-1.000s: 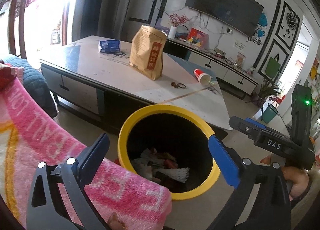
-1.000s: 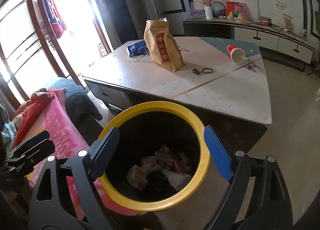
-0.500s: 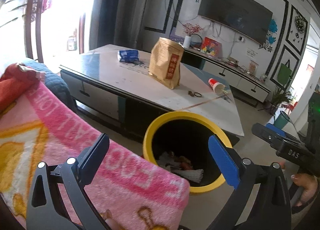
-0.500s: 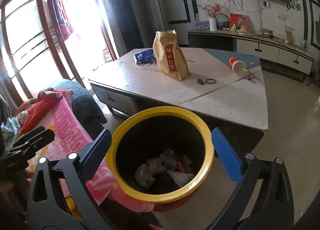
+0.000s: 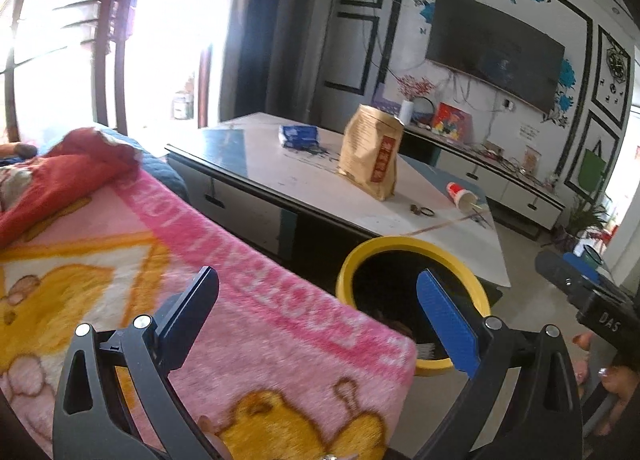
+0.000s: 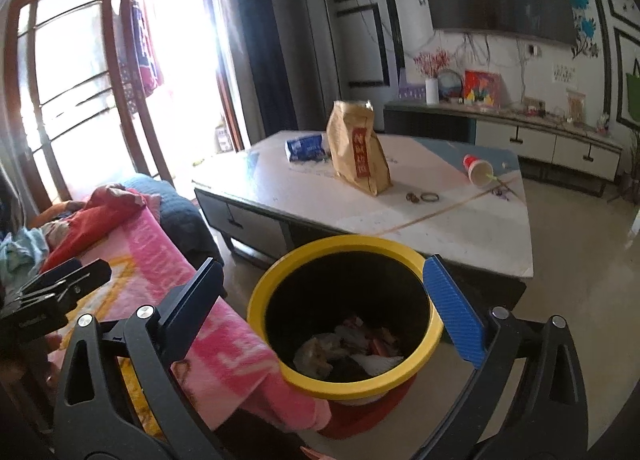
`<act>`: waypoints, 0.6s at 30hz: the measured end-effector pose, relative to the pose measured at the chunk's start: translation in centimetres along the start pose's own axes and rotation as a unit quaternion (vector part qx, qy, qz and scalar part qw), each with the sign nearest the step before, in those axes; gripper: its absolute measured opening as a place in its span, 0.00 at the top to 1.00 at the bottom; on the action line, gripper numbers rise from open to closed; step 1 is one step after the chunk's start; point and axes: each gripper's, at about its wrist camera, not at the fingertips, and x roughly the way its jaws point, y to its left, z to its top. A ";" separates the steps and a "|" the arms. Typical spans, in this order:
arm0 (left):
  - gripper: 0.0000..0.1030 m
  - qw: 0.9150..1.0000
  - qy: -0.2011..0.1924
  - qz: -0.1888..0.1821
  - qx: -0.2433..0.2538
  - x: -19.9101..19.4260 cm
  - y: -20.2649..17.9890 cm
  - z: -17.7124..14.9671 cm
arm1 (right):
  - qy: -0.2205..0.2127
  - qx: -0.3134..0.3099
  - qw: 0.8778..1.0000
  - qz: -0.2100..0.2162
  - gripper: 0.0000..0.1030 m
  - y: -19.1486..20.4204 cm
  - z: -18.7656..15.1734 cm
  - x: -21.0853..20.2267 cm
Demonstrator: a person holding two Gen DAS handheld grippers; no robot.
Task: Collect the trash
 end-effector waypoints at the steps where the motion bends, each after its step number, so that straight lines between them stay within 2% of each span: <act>1: 0.06 1.000 -0.007 0.008 0.002 -0.6 0.3 -0.4 | -0.008 -0.003 1.000 0.002 0.11 0.4 -0.3 -0.4; 8: 0.06 0.998 -0.040 0.036 0.011 -3.8 1.5 -2.2 | -0.048 -0.033 0.998 0.004 0.11 3.5 -2.8 -2.6; 12: 0.06 0.997 -0.052 0.052 0.016 -5.2 2.0 -3.4 | -0.083 -0.046 0.995 -0.015 0.11 4.4 -4.3 -4.0; 18: 0.06 0.996 -0.066 0.056 0.010 -6.8 2.8 -5.2 | -0.108 -0.053 0.992 -0.022 0.11 5.2 -5.4 -4.8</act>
